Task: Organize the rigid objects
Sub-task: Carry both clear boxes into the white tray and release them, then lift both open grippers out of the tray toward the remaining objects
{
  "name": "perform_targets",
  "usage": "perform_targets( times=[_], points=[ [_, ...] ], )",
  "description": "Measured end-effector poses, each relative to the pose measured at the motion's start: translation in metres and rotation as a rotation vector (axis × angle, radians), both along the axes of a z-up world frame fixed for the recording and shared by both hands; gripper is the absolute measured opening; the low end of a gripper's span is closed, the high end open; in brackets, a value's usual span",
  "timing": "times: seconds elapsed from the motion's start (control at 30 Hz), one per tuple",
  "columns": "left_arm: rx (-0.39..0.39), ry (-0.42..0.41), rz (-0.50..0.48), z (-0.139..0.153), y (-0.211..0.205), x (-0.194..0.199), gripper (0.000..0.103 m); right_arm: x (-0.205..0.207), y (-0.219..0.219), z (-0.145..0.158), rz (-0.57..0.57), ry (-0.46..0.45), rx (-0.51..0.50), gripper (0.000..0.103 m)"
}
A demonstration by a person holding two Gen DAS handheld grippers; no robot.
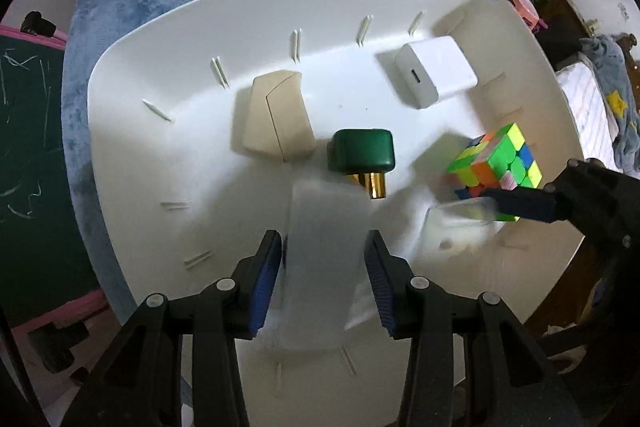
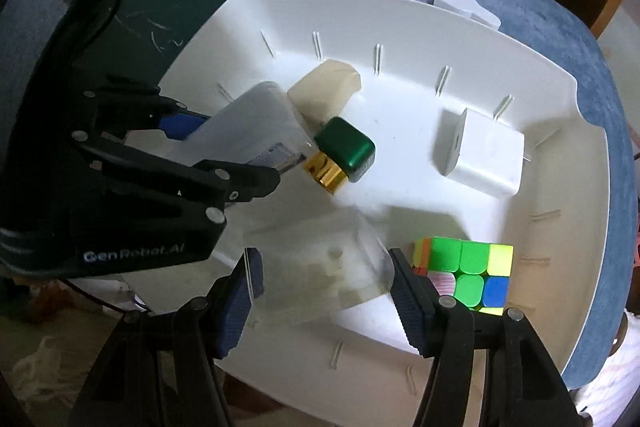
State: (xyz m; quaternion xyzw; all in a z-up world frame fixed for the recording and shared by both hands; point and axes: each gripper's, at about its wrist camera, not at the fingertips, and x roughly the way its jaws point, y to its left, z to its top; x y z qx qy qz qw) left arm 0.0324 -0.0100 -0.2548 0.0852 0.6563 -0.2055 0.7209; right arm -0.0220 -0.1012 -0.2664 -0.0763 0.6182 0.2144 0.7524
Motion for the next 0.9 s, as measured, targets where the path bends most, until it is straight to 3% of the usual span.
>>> perform_targets(
  times=[0.07, 0.13, 0.23, 0.57, 0.9],
  points=[
    [-0.002, 0.007, -0.002, -0.001, 0.000, 0.000, 0.048, -0.003, 0.000, 0.000, 0.012, -0.014, -0.011, 0.066],
    [-0.006, 0.014, -0.005, 0.000, 0.000, -0.001, 0.061, -0.004, 0.000, 0.000, 0.020, -0.024, -0.017, 0.069],
    [-0.010, 0.005, -0.007, 0.004, 0.001, -0.004, 0.069, -0.002, 0.000, 0.001, 0.031, -0.032, -0.010, 0.069],
    [-0.023, -0.060, -0.002, 0.028, 0.007, -0.002, 0.069, -0.003, -0.009, 0.025, 0.026, -0.071, 0.041, 0.069],
    [-0.099, -0.128, 0.059, 0.065, 0.007, 0.017, 0.069, 0.006, -0.026, 0.053, -0.029, -0.116, 0.092, 0.069]
  ],
)
